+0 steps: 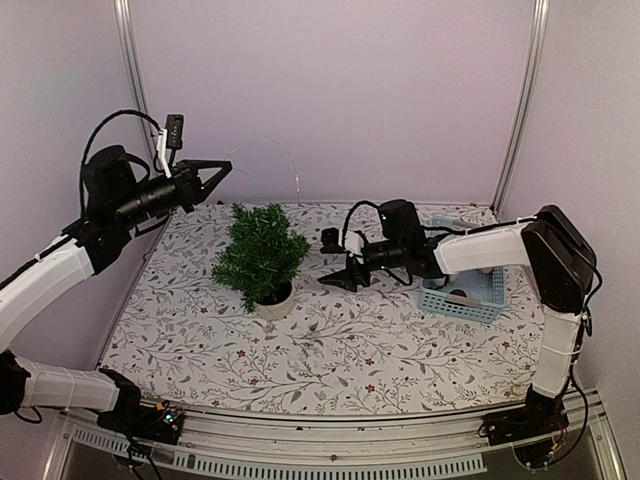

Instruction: Decorate the small christmas tree

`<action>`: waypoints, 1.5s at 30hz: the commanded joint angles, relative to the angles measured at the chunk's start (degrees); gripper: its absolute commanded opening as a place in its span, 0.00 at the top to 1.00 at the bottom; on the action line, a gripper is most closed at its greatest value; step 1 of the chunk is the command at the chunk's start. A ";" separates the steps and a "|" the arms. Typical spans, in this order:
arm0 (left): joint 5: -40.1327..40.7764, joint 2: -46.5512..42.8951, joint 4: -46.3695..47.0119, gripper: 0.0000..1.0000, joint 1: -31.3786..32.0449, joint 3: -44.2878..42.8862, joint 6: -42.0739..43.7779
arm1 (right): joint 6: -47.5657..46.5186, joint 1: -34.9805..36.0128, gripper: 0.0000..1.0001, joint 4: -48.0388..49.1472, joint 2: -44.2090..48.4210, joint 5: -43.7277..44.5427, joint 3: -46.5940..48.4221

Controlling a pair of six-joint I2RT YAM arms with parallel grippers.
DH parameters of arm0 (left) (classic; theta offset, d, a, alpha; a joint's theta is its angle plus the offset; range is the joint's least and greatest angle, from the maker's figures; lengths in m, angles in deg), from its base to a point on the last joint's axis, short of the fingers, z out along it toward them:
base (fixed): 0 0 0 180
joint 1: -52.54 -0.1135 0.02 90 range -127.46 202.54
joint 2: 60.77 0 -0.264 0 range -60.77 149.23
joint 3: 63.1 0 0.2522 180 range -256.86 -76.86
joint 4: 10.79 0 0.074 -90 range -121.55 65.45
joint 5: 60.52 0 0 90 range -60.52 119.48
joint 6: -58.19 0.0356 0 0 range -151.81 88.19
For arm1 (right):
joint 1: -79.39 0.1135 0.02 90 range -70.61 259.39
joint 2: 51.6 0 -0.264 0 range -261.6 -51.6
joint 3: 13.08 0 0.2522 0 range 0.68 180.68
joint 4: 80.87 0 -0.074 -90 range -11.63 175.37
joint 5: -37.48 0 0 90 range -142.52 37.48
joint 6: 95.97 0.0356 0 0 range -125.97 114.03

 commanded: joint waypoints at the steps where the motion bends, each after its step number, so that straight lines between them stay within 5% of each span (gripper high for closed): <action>1: 0.64 0.94 1.40 1.00 -0.80 -1.33 -0.98 | 7.22 0.24 0.27 6.66 9.71 -4.66 -3.64; 8: 0.66 1.70 2.06 1.00 -0.82 -1.41 -1.53 | 20.41 1.26 0.42 15.27 15.01 -8.34 -4.80; 28: 0.75 1.86 2.43 1.00 -0.84 -0.91 -1.54 | 39.81 6.32 0.51 25.39 7.74 -10.43 1.00; 36: 1.05 1.01 1.79 1.00 -0.84 -0.53 -1.47 | 41.83 6.28 1.00 25.07 7.34 -7.53 1.71; 45: 2.09 -1.25 -7.53 1.00 -2.14 -1.15 -3.09 | 49.37 4.85 1.00 15.42 15.54 -4.68 0.38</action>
